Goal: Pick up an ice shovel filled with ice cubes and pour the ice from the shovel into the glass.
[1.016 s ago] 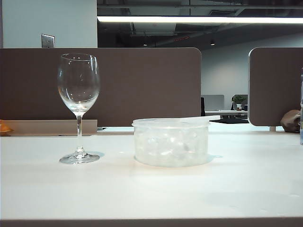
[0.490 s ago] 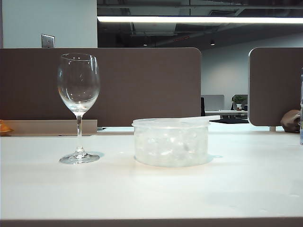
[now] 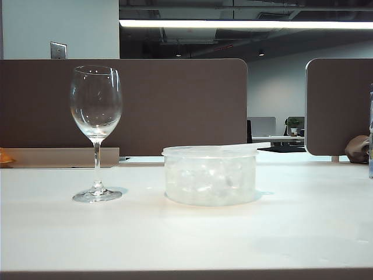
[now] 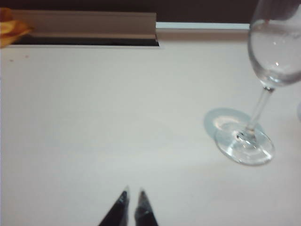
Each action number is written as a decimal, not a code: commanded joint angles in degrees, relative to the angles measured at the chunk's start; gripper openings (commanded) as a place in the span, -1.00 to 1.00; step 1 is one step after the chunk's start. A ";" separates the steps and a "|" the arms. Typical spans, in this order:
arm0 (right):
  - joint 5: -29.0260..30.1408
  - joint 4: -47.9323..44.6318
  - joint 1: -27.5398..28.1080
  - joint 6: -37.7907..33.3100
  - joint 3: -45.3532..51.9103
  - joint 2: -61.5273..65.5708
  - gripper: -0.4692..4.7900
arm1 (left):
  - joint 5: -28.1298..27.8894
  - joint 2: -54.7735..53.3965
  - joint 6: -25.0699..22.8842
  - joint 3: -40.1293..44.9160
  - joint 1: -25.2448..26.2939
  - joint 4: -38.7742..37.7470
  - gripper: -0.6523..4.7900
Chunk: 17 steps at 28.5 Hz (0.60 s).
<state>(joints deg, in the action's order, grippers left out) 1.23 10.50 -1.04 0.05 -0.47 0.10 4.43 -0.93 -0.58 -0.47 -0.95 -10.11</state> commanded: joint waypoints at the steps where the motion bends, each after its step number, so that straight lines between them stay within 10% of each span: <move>1: -0.02 -0.46 0.00 0.09 0.24 0.02 -0.84 | 0.31 -1.46 -0.28 -0.04 -3.08 -0.13 -0.65; 17: 0.39 -0.44 -0.13 -2.67 0.24 0.02 -0.84 | 0.37 -2.10 -0.28 -0.04 -28.65 -0.15 -0.65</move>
<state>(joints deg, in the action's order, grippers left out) 1.41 10.50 -1.10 -0.21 -0.47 0.10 4.78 -3.03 -0.60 -0.47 -29.52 -10.11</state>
